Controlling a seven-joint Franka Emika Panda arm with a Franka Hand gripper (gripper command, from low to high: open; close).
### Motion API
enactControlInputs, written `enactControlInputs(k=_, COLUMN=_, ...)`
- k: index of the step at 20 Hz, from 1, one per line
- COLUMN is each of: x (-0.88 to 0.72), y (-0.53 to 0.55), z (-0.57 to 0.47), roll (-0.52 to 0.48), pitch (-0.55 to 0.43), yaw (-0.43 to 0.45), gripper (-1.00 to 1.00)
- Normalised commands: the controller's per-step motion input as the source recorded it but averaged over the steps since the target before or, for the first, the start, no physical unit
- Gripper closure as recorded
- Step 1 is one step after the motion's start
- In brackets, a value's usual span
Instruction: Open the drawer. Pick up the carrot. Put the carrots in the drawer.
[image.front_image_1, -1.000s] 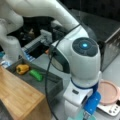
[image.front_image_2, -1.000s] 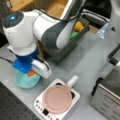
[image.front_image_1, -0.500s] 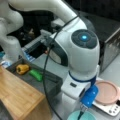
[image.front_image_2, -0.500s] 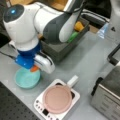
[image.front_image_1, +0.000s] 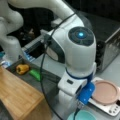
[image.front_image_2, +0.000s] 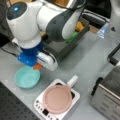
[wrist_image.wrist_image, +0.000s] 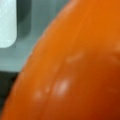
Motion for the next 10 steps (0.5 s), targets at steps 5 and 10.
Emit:
enactControlInputs(k=5, x=-0.21, y=0.02, z=-0.07, roll=-0.004, pitch=-0.139, yaw=-0.104, gripper=1.00)
enactControlInputs(k=10, x=-0.21, y=0.02, z=-0.07, roll=-0.004, pitch=-0.139, yaw=-0.104, gripper=1.00)
